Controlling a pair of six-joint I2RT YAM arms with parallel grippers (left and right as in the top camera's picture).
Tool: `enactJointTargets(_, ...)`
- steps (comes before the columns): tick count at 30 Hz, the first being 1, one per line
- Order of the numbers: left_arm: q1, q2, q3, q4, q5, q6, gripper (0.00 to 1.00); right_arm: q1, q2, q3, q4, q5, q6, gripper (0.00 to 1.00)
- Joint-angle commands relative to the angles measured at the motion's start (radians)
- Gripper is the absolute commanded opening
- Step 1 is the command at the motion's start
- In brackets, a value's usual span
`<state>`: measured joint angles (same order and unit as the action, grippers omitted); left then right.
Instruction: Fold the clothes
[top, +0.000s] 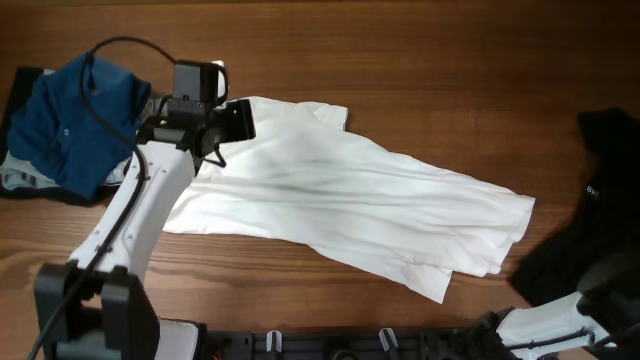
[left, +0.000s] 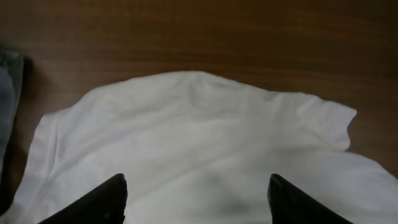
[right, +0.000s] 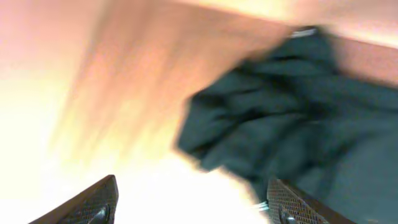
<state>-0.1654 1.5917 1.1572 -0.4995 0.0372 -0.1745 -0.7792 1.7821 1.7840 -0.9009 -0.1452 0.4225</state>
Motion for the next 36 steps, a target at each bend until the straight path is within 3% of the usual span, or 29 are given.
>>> enactJointTargets(1,-0.003,0.097,0.014,0.090,0.124,0.109,0.75,0.087,0.018,-0.004,-0.018,-0.240,-0.121,0.77)
enactJointTargets(11,-0.034,0.325,0.014,0.351,0.104,0.146,0.79,0.295,0.018,-0.004,-0.153,-0.350,-0.268,0.78)
enactJointTargets(16,-0.034,0.396,0.014,0.418,0.051,0.158,0.81,0.372,0.018,-0.005,-0.241,-0.349,-0.342,0.78)
enactJointTargets(19,-0.034,0.444,0.014,0.437,0.038,0.176,0.78,0.406,0.018,-0.006,-0.267,-0.326,-0.344,0.79)
enactJointTargets(23,-0.033,0.494,0.014,0.452,0.009,0.175,0.61,0.436,0.019,-0.006,-0.266,-0.209,-0.344,0.83)
enactJointTargets(25,-0.026,0.516,0.014,0.467,-0.042,0.169,0.27,0.439,0.019,-0.008,-0.272,-0.184,-0.343,0.86)
enactJointTargets(27,-0.009,0.517,0.014,0.478,-0.146,0.105,0.04,0.439,0.019,-0.016,-0.272,-0.184,-0.343,0.86)
enactJointTargets(30,0.045,0.508,0.026,0.507,-0.389,-0.069,0.04,0.441,0.019,-0.052,-0.267,-0.184,-0.341,0.89)
enactJointTargets(31,0.070,0.504,0.038,0.509,-0.410,-0.100,0.04,0.442,0.019,-0.072,-0.262,-0.183,-0.341,0.90)
enactJointTargets(36,0.203,0.472,0.149,0.462,-0.270,-0.103,0.04,0.442,0.027,-0.236,-0.184,-0.184,-0.338,0.90)
